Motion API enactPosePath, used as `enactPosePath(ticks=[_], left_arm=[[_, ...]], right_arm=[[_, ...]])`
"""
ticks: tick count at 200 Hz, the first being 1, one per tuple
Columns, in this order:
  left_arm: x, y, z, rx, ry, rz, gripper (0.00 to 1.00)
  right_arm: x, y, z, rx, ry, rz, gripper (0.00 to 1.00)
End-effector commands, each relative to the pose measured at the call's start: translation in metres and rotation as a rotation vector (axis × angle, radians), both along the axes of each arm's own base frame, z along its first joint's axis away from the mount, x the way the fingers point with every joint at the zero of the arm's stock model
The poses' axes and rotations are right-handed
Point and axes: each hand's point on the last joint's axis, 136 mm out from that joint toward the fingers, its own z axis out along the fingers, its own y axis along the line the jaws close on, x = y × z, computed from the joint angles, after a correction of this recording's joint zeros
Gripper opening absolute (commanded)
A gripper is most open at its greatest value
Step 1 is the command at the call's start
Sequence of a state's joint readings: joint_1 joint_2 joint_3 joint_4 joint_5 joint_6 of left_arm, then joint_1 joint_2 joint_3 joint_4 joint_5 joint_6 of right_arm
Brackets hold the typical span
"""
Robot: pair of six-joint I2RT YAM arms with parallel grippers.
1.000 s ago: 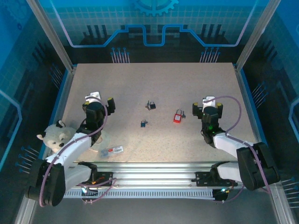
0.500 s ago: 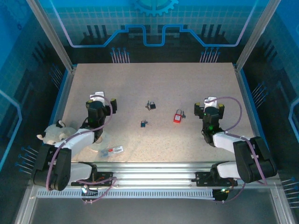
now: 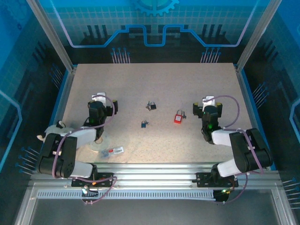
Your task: Lock with the key
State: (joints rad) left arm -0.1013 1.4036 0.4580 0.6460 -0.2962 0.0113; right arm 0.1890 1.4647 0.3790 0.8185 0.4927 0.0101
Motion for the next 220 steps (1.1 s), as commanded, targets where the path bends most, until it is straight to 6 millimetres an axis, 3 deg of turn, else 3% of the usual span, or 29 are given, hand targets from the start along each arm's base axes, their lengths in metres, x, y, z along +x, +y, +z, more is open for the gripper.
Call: enactPosePath(ticks=[1,34,70,132,220], left_arm=[[0.004,-0.001,-0.003,0.007,-0.023,-0.031,0.99],[0.007,-0.009,-0.013,0.010,-0.017,-0.076,0.99],[0.007,0.002,-0.015,-0.018,-0.028,-0.031,0.99],[0.004,0.003,-0.024,-0.064,-0.030,-0.062,0.99],[0.003,0.002,-0.024,-0.059,-0.054,-0.071,0.99]], right_arm=[[0.007,0.005,0.013,-0.016,-0.069,0.040,1.00],[0.008,0.005,0.012,-0.010,-0.055,0.039,1.00],[0.011,0.005,0.009,-0.004,-0.031,0.042,1.00],[0.019,0.003,0.005,0.022,0.012,0.050,1.00],[0.023,0.002,0.000,0.048,0.046,0.069,1.00]])
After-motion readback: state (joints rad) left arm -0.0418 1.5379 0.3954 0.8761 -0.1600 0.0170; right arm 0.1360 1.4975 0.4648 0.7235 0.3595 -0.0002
